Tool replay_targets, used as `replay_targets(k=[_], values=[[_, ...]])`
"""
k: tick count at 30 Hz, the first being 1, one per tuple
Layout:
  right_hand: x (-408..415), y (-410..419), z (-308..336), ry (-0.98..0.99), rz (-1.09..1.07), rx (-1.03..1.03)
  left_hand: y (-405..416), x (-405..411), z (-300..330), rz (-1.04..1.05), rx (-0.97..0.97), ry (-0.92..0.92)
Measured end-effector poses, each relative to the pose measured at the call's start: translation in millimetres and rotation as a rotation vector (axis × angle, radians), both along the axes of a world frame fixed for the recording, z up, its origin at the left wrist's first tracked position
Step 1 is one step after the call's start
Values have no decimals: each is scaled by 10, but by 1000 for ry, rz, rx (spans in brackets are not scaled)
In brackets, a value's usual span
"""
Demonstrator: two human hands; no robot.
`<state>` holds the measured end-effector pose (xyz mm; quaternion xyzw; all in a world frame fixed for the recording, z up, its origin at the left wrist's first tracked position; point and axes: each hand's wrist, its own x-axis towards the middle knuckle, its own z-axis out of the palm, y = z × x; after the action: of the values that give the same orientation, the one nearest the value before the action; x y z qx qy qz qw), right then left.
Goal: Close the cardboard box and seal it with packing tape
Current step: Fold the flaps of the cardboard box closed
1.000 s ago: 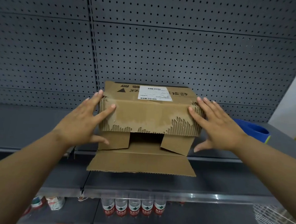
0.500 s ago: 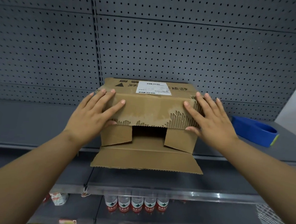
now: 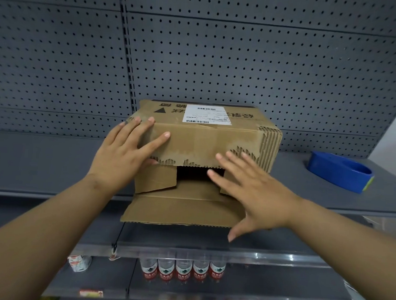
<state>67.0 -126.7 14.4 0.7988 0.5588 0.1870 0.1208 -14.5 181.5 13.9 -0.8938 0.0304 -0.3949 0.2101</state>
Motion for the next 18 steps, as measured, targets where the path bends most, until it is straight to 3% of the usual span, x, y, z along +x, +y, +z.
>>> replay_targets(k=[6, 18], values=[[0, 77, -2, -25, -68, -34, -12, -26, 8, -2, -19, 3], [91, 227, 281, -78, -365, 310, -128, -49, 78, 7, -125, 41]])
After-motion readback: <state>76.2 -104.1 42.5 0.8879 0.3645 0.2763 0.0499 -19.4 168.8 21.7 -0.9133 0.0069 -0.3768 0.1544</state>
